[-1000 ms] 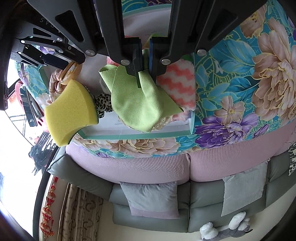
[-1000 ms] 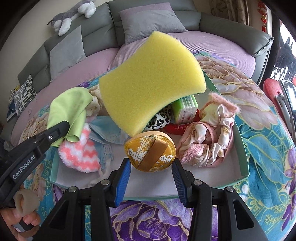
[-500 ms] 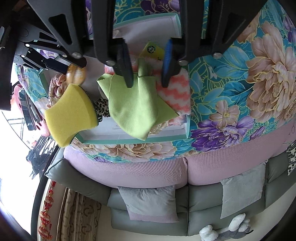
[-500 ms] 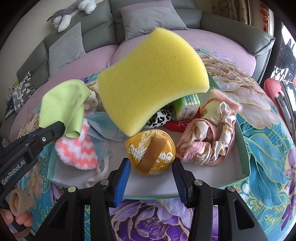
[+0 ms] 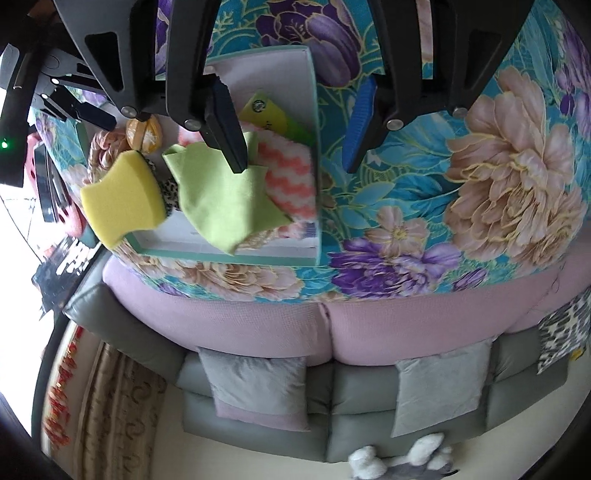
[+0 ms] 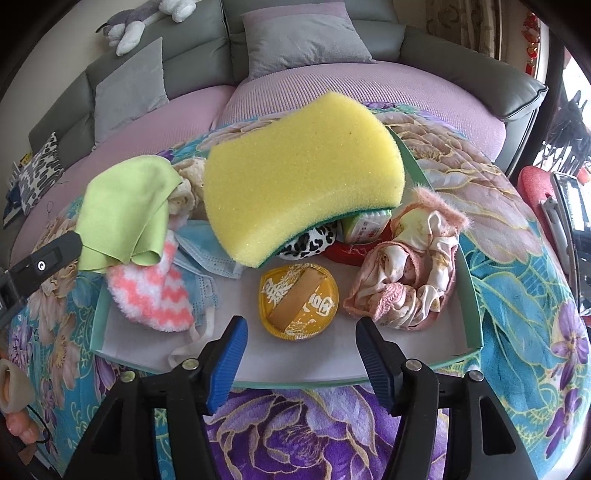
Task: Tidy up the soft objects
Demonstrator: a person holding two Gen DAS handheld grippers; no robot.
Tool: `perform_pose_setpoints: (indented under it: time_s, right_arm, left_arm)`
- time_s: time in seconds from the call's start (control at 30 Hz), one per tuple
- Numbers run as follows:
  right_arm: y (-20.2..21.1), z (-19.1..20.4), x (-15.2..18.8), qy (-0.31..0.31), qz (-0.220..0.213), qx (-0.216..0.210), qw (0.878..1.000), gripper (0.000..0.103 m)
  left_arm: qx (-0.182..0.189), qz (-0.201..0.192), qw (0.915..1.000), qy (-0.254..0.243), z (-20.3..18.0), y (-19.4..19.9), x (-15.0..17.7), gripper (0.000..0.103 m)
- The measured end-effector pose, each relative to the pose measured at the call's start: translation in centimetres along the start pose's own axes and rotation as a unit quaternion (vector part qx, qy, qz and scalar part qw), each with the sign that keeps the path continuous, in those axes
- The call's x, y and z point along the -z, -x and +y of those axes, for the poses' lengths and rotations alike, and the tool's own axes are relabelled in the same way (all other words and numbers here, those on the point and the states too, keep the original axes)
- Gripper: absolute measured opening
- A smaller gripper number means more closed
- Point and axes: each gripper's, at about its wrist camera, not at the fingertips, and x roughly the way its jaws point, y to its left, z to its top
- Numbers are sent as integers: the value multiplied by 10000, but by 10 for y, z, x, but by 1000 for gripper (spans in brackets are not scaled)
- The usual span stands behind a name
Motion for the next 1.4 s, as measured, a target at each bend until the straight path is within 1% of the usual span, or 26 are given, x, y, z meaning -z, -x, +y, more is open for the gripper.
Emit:
perform_pose_setpoints:
  time_s: [0.17, 0.27, 0.3, 0.33, 0.37, 0.4, 0.53, 0.6, 0.63, 0.73, 0.77, 0.8, 0.83, 0.87, 0.93, 1.13, 1.4]
  right_arm:
    - [3, -2, 1, 2, -6, 37, 10000, 65]
    - [5, -1, 1, 13, -13, 74, 10000, 66]
    - [7, -1, 2, 14, -16, 97, 10000, 69]
    - [7, 0, 2, 14, -23, 123, 9999, 78]
    - [8, 0, 2, 16, -32, 138, 9999, 81]
    - [9, 0, 2, 17, -41, 141, 9999, 82]
    - [11, 4, 2, 48, -47, 196, 9998, 84]
    - [13, 7, 2, 58, -62, 236, 9997, 87]
    - [13, 7, 2, 54, -77, 245, 9997, 88]
    - [15, 7, 1, -3, -110, 280, 9995, 89]
    - [15, 7, 1, -35, -116, 299, 9995, 91]
    - [15, 6, 1, -62, -123, 310, 9994, 101]
    - [15, 5, 1, -81, -142, 306, 9994, 103]
    - [16, 5, 0, -94, -163, 291, 9994, 103]
    - [19, 4, -1, -129, -180, 286, 9993, 103]
    - [25, 9, 4, -134, -219, 319, 9992, 103]
    - [28, 22, 14, -86, -185, 311, 9993, 103]
  left_arm:
    - [-420, 182, 9987, 231, 19, -3, 7, 55]
    - [-450, 198, 9982, 330, 27, -1, 10, 55]
    - [-445, 195, 9982, 343, 28, -1, 10, 57]
    - [-435, 185, 9982, 359, 29, 0, 11, 62]
    - [-432, 189, 9982, 365, 30, 0, 11, 66]
    - [-435, 193, 9982, 369, 30, 0, 11, 72]
    - [-467, 186, 9977, 453, 35, 0, 13, 74]
    - [-546, 207, 9969, 530, 40, 0, 14, 86]
    - [-585, 217, 9965, 558, 42, 0, 15, 88]
    - [-716, 257, 9949, 663, 51, -1, 19, 88]
    - [-765, 275, 9944, 676, 53, -3, 20, 89]
    - [-838, 292, 9938, 674, 54, -4, 22, 91]
    - [-938, 302, 9930, 658, 56, -6, 25, 96]
    - [-1002, 309, 9924, 646, 57, -7, 26, 97]
    - [-1099, 322, 9914, 633, 60, -8, 31, 97]
    - [-1147, 384, 9906, 636, 65, -8, 42, 97]
    - [-1069, 405, 9917, 586, 65, -1, 53, 97]
